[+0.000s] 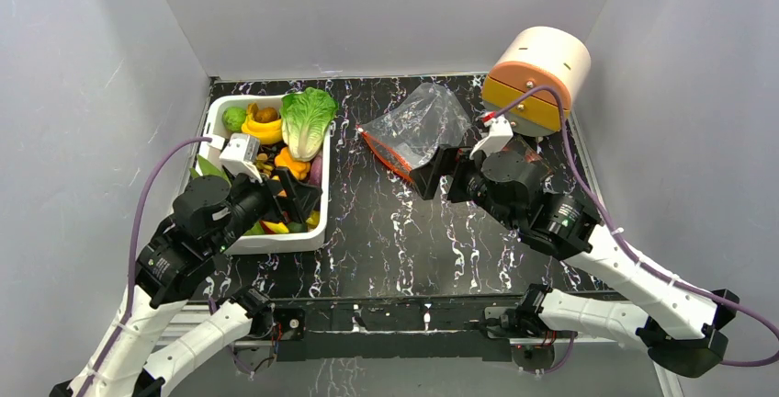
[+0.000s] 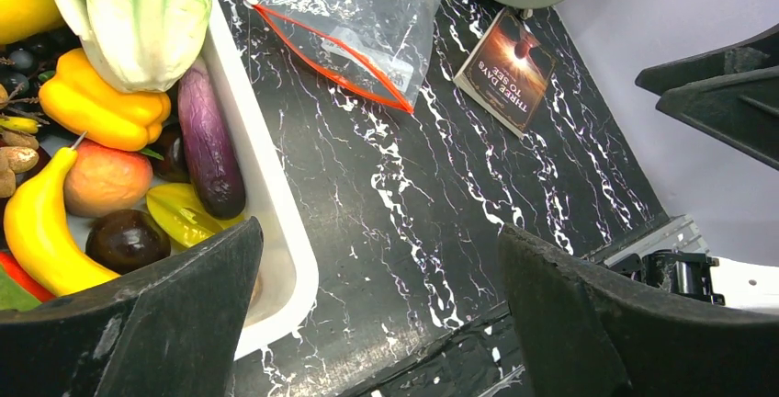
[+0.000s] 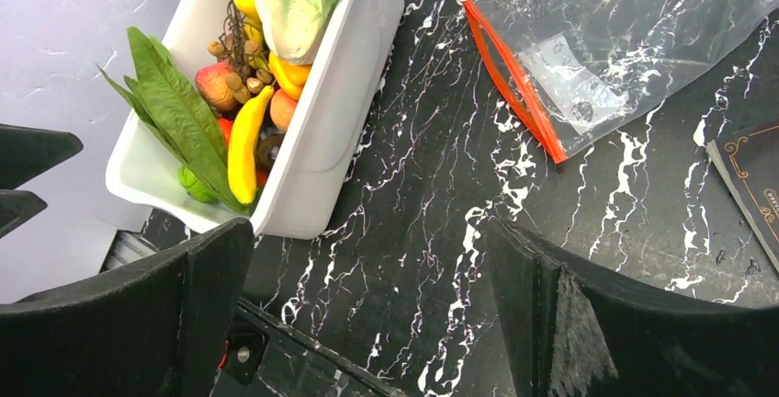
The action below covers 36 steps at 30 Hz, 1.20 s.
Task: Place the food in the zip-top bag and seal the zipper
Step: Pick up the zipper food storage bag at the center of the board.
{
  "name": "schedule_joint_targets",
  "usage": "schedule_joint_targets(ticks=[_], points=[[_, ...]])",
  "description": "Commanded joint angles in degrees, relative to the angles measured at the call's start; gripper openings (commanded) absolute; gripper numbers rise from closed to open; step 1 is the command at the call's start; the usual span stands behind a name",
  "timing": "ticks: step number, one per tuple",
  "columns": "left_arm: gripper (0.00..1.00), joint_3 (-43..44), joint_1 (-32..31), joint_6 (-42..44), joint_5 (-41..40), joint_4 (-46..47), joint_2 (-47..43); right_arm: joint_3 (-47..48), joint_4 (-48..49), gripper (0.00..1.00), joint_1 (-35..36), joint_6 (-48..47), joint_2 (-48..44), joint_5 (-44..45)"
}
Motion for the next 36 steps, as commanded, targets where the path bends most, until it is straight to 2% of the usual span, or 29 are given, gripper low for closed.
schedule_joint_targets(ticks=[1,9,13,20,22,25,28,31,36], points=[[0.98,0.22,-0.29,0.61,-0.74,1.27,-1.44,-0.59,3.45,0.98,0.01,-0.09,-0.12,1.66],[0.98,-2.17,-0.25,0.67,-0.70,2.53,-2.27,-3.00,5.92,0.98,-0.07,-2.63,2.64,5.92],[0.98,-4.46,-0.27,0.58,0.71,3.86,-3.31,-3.77,6.51,0.98,-0.06,-3.18,5.66,12.48],[0.98,-7.76,-0.25,0.49,-0.54,3.51,-3.94,-4.70,12.40,0.95,-0.04,-13.24,15.31,14.36],[0.98,-7.56,-0.25,1.27,-1.12,3.12,-3.87,-3.92,13.77,0.88,0.00,-15.65,19.36,14.61],[0.98,-7.32,-0.25,1.58,-3.13,2.72,-4.56,-2.38,16.41,0.68,-0.01,-19.37,25.59,14.38],[0.98,-7.38,-0.27,0.31,-7.20,1.51,-6.12,-0.56,19.29,0.54,-0.31,-22.21,31.87,14.95],[0.98,-8.44,-0.25,0.48,-8.53,1.83,-8.43,3.33,20.05,0.47,-0.48,-24.18,38.13,15.74],[0.98,-8.72,-0.25,-0.41,-10.03,0.73,-10.07,7.85,20.94,0.44,-0.80,-26.61,46.88,18.09]])
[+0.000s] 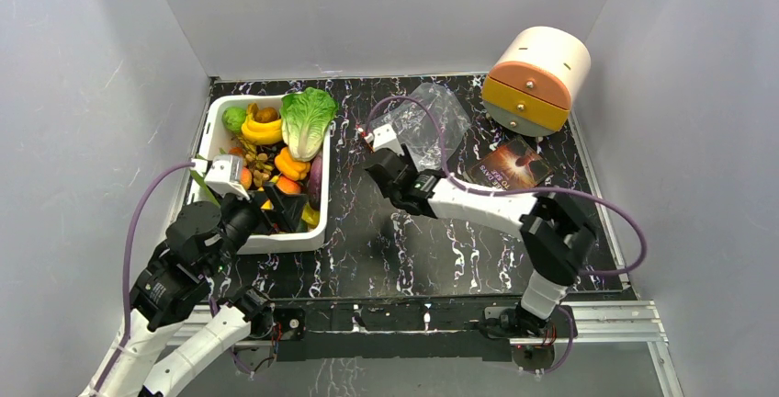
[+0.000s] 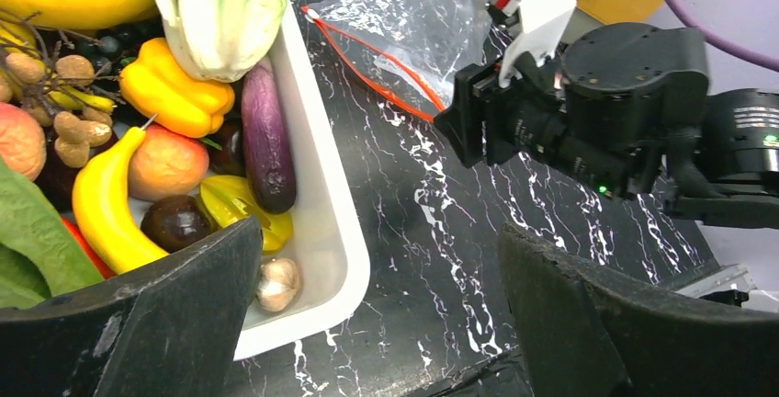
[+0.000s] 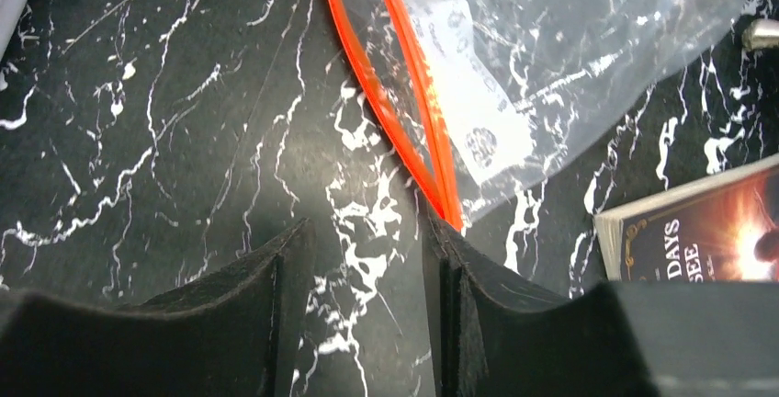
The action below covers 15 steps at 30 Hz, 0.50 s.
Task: Place the food in the zip-top bag and seal the zipper
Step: Pick up the zipper food storage bag at the center of the board.
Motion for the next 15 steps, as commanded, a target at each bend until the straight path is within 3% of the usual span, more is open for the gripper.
schedule_joint_targets(ticks=[1,15], points=[[0.98,-0.04,-0.25,-0.82,-3.35,-1.73,-0.74,5.33,6.06,0.43,-0.91,-4.43,4.64,3.86],[0.98,0.76,-0.25,-3.91,-4.85,-4.89,-0.91,9.64,10.23,0.39,-4.00,-14.23,14.83,10.70]])
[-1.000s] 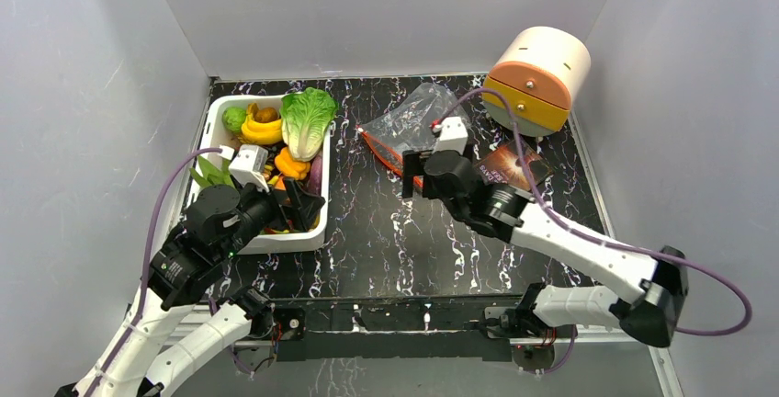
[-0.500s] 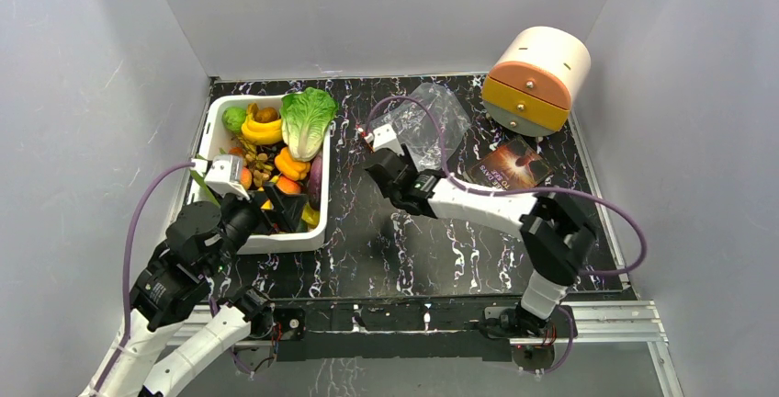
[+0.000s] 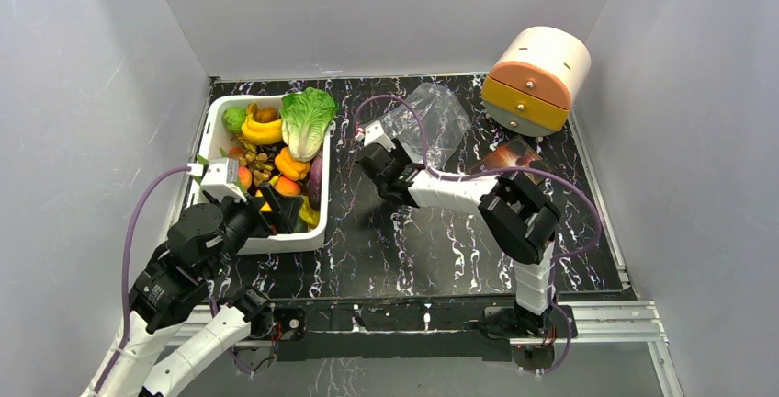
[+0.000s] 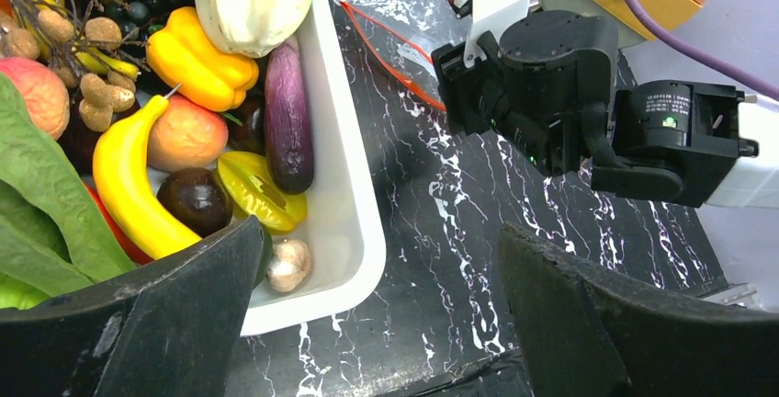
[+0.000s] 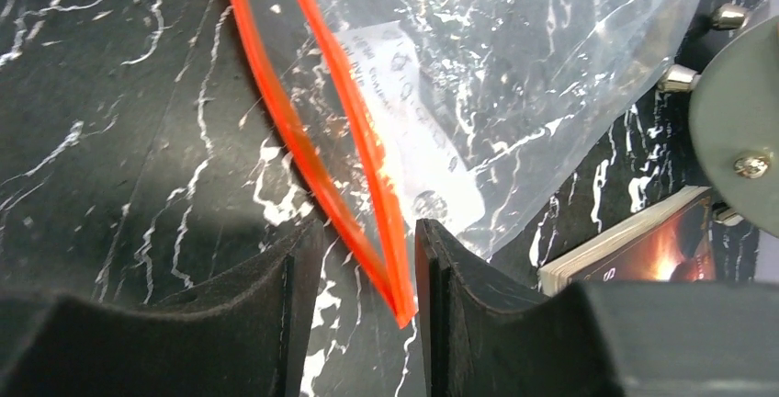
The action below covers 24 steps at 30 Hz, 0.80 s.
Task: Place the food in the zip-top bag and seal the zipper
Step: Pick up the zipper food storage bag at the center of the board.
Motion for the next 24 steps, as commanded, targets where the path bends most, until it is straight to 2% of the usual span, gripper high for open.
schedule_joint_targets(ticks=[1,10,19,24], points=[[0.98,0.76,-0.25,-0.99,-1.29,-1.63,0.31,3.18,5.06,0.39,-1.26,-4.63,1.50,4.17],[0.98,1.31,-0.25,-1.47,-3.17,-1.78,-0.21,3.10,6.12,0.35,-3.84,-4.21,3.40,2.23],[0.98,-0.92,-0.25,-1.54,-1.33,-0.90,-1.62,2.58,7.48,0.33,-4.47,-5.56,5.22,2.36],[0.98,-2.95,-0.23,-0.35,0.55,-0.03,-2.54,2.38,7.41,0.21,-4.75,-5.50,4.69,3.02]])
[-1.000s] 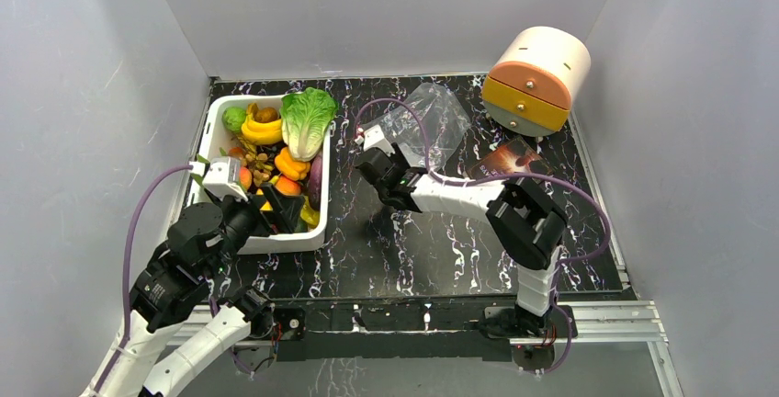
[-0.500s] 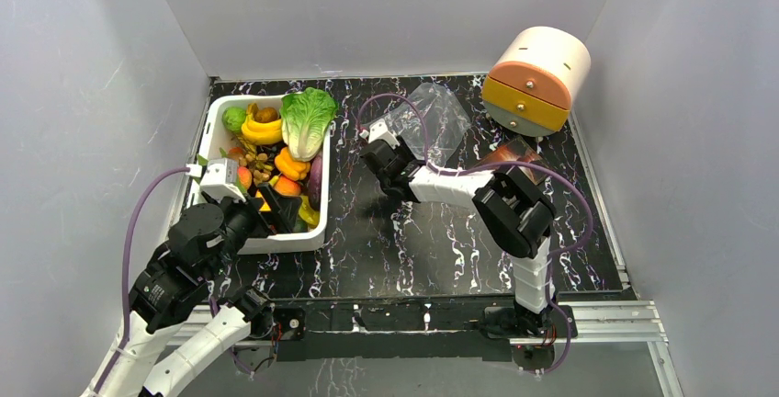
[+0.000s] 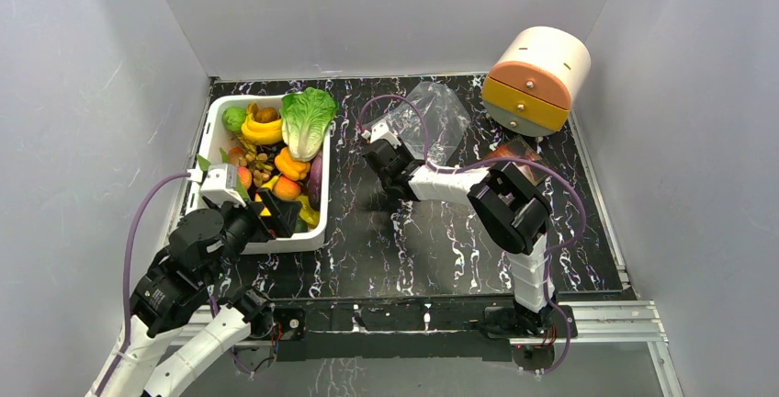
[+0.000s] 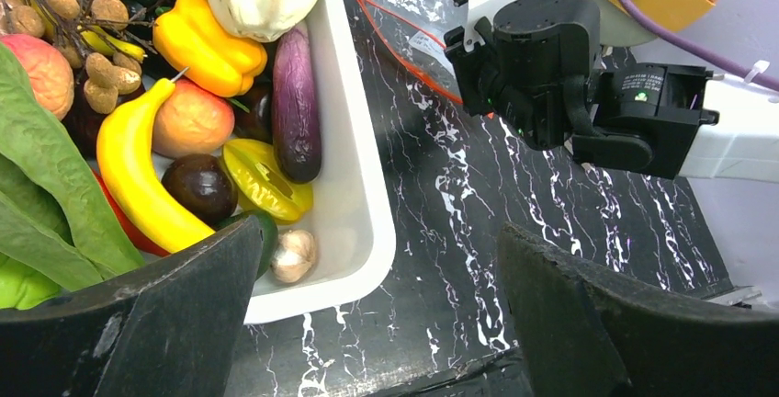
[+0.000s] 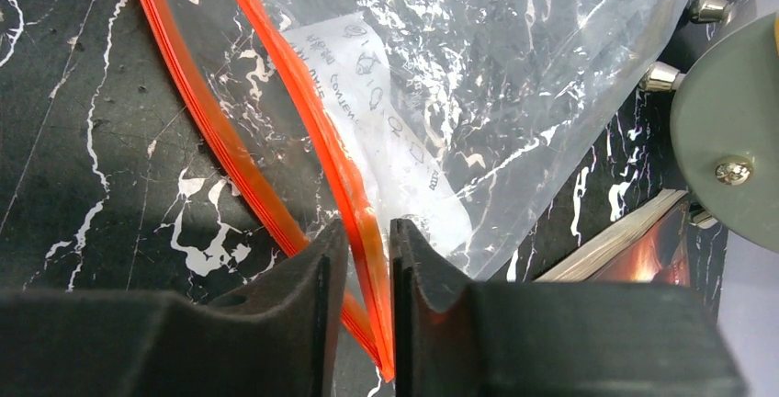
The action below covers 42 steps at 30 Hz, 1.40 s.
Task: Place the food in the zip-top bag and seal the zipper
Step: Pick up the zipper food storage bag at the center of the board.
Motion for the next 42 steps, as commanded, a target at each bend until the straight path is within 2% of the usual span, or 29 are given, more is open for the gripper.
schedule_joint_targets(ticks=[1,6,14,19,22,26,32,37,42], points=[[0.99,-1.50,-0.24,0.83,1.83,1.08,-0.56,1.39,3.55,0.17,-0.43,-0.07,-1.21,1.63],[0.98,-1.37,-0.25,-1.67,0.98,0.77,0.57,-1.22,3.51,0.00,-0.34,2.04,-6.25,-1.05],[0.98,-1.53,-0.25,-2.92,-2.96,0.43,5.16,-4.01,-3.06,0.00,-0.34,10.22,-18.60,-12.14],[0.93,-1.76,-0.26,0.41,6.09,4.13,9.07,-4.90,-9.74,0.00,-0.34,15.22,-25.41,-14.15],[0.87,-2.24,-0.27,0.84,6.53,6.30,10.25,-4.23,-14.16,0.00,-0.34,17.80,-29.51,-18.09],[0.86,-2.51,-0.25,-0.66,7.95,10.56,11.39,-4.42,-17.34,0.00,-0.34,21.97,-35.73,-24.66],[0.86,-3.91,-0.25,-4.88,12.43,18.49,15.43,-7.10,-16.74,0.00,-0.34,29.75,-43.49,-34.38],[0.85,-4.36,-0.25,-7.29,13.50,24.14,20.19,-15.62,-5.76,0.00,-0.27,39.45,-48.78,-43.50],[0.82,1.70,-0.25,-9.46,15.48,20.29,25.77,-22.00,0.77,0.00,0.10,46.38,-53.07,-44.65]])
